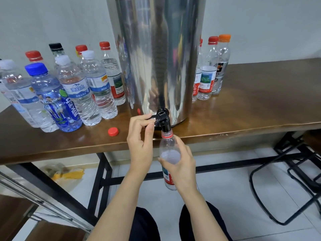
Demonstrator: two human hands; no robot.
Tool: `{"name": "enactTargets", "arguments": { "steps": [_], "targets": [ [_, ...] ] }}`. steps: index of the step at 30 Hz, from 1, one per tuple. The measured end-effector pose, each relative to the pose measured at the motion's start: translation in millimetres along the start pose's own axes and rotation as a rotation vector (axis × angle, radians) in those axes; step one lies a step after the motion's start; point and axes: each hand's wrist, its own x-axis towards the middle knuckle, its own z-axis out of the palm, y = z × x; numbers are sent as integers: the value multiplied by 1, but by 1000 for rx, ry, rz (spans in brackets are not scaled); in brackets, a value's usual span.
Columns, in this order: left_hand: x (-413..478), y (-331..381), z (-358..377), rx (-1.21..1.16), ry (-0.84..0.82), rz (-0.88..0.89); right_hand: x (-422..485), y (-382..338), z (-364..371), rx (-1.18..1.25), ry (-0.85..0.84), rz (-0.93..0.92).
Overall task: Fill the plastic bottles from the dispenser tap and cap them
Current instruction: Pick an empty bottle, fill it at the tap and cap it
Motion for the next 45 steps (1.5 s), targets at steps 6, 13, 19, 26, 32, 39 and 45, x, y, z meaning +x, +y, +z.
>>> {"name": "enactTargets", "arguments": {
  "steps": [6,13,19,26,32,39,45],
  "targets": [
    [1,0,-3,-13,-35,-6,-2,-6,-3,23,-16,11],
    [1,1,-7,-32,-68,-48,-2,-5,-2,-14,14,22],
    [1,0,-6,-62,-51,-35,0,-4,-2,-20,-2,28],
    [-2,-1,-5,-35,-41,-40,3,-2,-1,-46,-12,21],
    [-2,0,-4,-45,-26,-40,3,-3,-1,-28,-30,33],
    [-2,-3,-3,-66,-30,-34,2,-5,-1,-2,-22,28],
    [-1,-4,-7,-87,-55,-46,2,-4,2,13,-3,32]
  ]
}}
